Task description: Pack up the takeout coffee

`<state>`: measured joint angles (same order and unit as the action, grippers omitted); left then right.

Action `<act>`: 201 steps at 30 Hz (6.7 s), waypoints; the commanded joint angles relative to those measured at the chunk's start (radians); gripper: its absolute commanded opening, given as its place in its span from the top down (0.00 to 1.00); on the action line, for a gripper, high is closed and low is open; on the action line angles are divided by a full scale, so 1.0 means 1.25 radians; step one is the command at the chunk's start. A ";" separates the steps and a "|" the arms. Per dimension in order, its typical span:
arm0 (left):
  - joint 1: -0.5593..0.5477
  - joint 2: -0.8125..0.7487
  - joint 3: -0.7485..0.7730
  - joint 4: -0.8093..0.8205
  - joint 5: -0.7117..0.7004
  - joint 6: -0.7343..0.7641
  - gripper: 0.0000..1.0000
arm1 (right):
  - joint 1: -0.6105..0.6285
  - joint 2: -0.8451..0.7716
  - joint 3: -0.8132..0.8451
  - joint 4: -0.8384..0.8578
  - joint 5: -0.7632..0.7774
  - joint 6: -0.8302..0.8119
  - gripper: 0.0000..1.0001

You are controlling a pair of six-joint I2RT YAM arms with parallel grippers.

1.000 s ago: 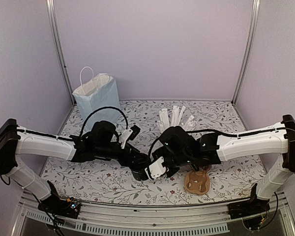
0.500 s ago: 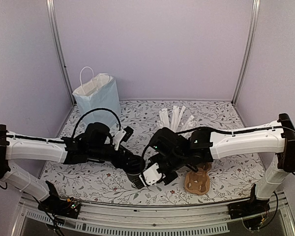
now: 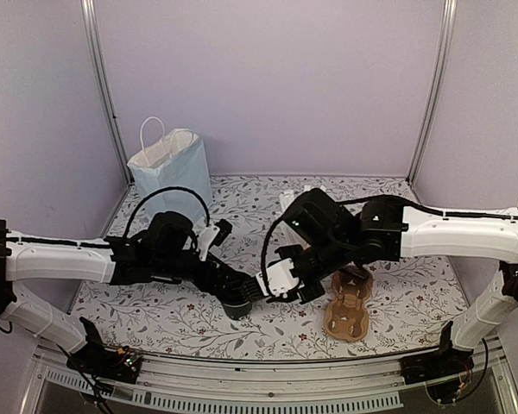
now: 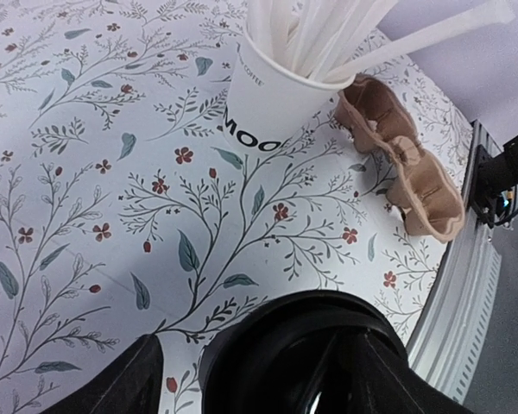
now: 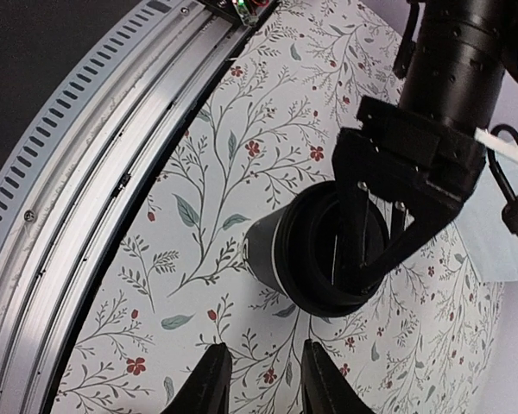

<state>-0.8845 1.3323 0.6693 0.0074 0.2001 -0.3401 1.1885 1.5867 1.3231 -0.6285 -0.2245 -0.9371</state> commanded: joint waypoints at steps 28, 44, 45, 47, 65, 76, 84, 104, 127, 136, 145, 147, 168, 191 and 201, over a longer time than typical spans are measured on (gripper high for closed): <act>-0.006 -0.106 0.091 -0.103 -0.067 -0.004 0.23 | 0.008 0.099 -0.289 0.272 0.489 -0.115 0.86; -0.006 -0.126 0.055 -0.082 -0.056 -0.008 0.23 | -0.060 0.234 -0.302 0.369 0.583 -0.161 0.92; -0.005 -0.127 0.054 -0.080 -0.054 -0.009 0.23 | -0.066 0.240 -0.303 0.374 0.584 -0.164 0.92; -0.006 -0.128 0.052 -0.078 -0.051 -0.010 0.23 | -0.081 0.252 -0.305 0.391 0.587 -0.171 0.92; -0.006 -0.133 0.034 -0.066 -0.037 -0.017 0.23 | -0.193 0.352 -0.286 0.506 0.587 -0.231 0.92; -0.006 -0.145 0.025 -0.089 -0.035 -0.031 0.22 | -0.197 0.326 -0.302 0.559 0.581 -0.245 0.91; -0.005 -0.157 0.007 -0.117 -0.079 -0.079 0.01 | -0.086 0.153 -0.335 0.432 0.532 -0.140 0.80; -0.004 -0.119 -0.036 -0.053 -0.035 -0.199 0.07 | -0.157 -0.002 -0.023 0.067 -0.257 0.548 0.06; -0.005 -0.034 -0.078 0.026 0.018 -0.239 0.27 | -0.235 0.148 -0.101 0.235 -0.540 0.886 0.62; -0.005 -0.021 -0.095 0.034 0.021 -0.246 0.29 | -0.235 0.201 -0.092 0.298 -0.608 0.956 0.63; -0.006 -0.019 -0.110 0.034 0.029 -0.256 0.30 | -0.238 0.217 -0.093 0.315 -0.550 1.000 0.67; -0.005 -0.023 -0.116 0.030 0.029 -0.262 0.31 | -0.239 0.206 -0.095 0.312 -0.528 1.004 0.66; -0.008 -0.065 -0.159 0.042 0.025 -0.308 0.34 | -0.207 0.193 -0.042 0.284 -0.364 1.071 0.72; -0.008 -0.017 -0.164 0.036 0.029 -0.318 0.35 | -0.172 0.207 -0.064 0.257 -0.327 1.170 0.76; -0.008 -0.030 -0.187 0.036 0.028 -0.334 0.36 | -0.170 0.239 -0.096 0.268 -0.307 1.204 0.85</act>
<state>-0.8852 1.2682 0.4892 0.2008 0.2424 -0.7582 0.9539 1.8229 1.2430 -0.2916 -0.6361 0.5503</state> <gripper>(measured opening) 0.644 0.176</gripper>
